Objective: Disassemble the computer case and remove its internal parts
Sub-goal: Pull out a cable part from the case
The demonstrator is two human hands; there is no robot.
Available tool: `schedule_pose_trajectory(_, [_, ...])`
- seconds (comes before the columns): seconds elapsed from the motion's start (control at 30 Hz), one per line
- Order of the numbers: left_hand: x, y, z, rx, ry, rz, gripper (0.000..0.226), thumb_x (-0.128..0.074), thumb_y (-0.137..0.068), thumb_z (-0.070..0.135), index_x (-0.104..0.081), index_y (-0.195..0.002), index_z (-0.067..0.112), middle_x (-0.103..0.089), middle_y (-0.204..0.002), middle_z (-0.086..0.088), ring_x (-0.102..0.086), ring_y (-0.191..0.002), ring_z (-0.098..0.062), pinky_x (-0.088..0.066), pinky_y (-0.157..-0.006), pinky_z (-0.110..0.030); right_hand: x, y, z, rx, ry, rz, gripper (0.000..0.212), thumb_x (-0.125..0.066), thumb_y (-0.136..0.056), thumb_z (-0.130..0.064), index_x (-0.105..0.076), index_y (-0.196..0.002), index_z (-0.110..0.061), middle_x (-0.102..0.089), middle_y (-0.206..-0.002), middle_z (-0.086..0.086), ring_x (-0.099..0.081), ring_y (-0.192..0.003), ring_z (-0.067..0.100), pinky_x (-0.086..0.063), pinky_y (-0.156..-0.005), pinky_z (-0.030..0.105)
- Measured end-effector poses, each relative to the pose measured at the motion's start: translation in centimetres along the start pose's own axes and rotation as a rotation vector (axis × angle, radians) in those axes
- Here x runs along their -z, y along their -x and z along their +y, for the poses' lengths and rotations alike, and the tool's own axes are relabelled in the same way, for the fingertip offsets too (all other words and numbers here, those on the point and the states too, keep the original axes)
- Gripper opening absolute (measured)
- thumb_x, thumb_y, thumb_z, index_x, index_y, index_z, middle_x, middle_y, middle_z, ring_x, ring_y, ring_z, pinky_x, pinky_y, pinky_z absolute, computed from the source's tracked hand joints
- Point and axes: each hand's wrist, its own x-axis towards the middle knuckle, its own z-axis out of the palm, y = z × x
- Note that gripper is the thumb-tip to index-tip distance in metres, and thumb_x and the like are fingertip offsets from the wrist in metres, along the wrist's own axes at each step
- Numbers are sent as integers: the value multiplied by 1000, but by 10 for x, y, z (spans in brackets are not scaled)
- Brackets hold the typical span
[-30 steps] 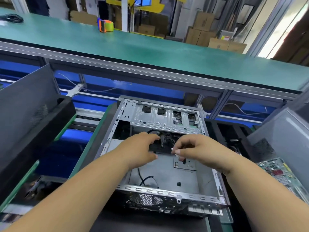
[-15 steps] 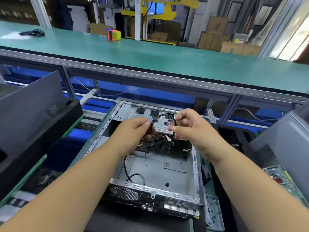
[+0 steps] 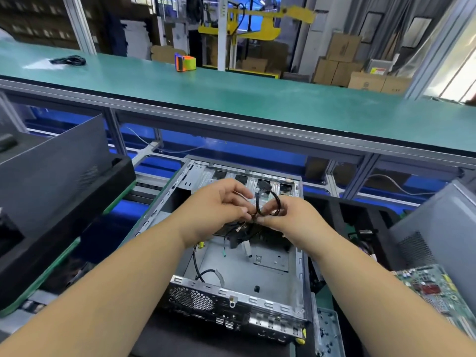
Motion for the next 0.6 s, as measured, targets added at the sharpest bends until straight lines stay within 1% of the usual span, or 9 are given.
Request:
schedule_pose_trajectory(0.07, [3,-10,-12,23,-73,90,27,-57,-89,-2,-64,-98,23,-75,-90,-1,-72,-86,-13,-55,-81,-28,5,2,4,-25,10,45,14,-82,-78,-25,-69,-81,-22,-68,-70,-10,-57,-63,2,-47,-62,17])
schedule_pose_trajectory(0.13, [5,-21,-30,85,-270,157,23,-61,-88,5,-66,-92,26,-73,-88,1,-70,-85,-13,-55,-79,-31,9,5,5,-38,6,64,13,-81,-79,-25,-69,-82,-22,-71,-78,-5,-59,-68,6,-50,-69,24])
schedule_pose_trajectory(0.2, [3,-32,-48,168,-502,123,18,-63,-86,12,-66,-90,29,-71,-91,6,-67,-86,-14,-55,-79,-30,12,9,6,-38,-6,61,13,-81,-79,-24,-69,-82,-21,-72,-80,-3,-61,-70,7,-52,-72,28])
schedule_pose_trajectory(0.23, [1,-37,-57,200,-587,76,20,-65,-86,14,-66,-95,31,-69,-96,8,-65,-87,-13,-55,-80,-29,12,11,7,-40,-14,60,13,-81,-79,-24,-69,-81,-21,-73,-81,-2,-62,-71,8,-53,-73,30])
schedule_pose_trajectory(0.27, [-3,-42,-64,218,-659,20,25,-67,-85,16,-65,-105,31,-67,-102,8,-64,-90,-13,-54,-83,-29,14,13,8,-43,-21,58,12,-81,-79,-24,-69,-81,-21,-73,-82,-2,-63,-73,9,-54,-75,32])
schedule_pose_trajectory(0.33, [-12,-50,-74,192,-794,-89,47,-72,-84,26,-58,-128,33,-59,-117,4,-60,-104,-16,-50,-93,-34,16,16,11,-47,-39,46,11,-81,-79,-23,-70,-81,-21,-74,-82,-1,-65,-73,10,-55,-75,35])
schedule_pose_trajectory(0.4, [-21,-57,-78,130,-840,-125,56,-72,-83,35,-51,-135,38,-54,-125,4,-55,-115,-17,-47,-98,-39,17,20,14,-42,-70,31,10,-81,-79,-22,-71,-82,-21,-74,-79,-1,-64,-70,9,-54,-73,35])
schedule_pose_trajectory(0.47, [-26,-64,-80,68,-839,-113,49,-71,-84,38,-53,-130,41,-55,-122,7,-53,-115,-16,-47,-97,-40,18,24,16,-40,-99,28,10,-81,-78,-21,-72,-82,-20,-72,-76,-3,-63,-67,7,-53,-70,32])
schedule_pose_trajectory(0.6, [-31,-69,-80,-29,-906,-115,30,-69,-85,43,-64,-115,37,-55,-110,9,-50,-106,-13,-46,-93,-37,22,31,20,-55,-145,32,10,-80,-77,-21,-72,-83,-19,-73,-82,4,-65,-73,14,-56,-79,44])
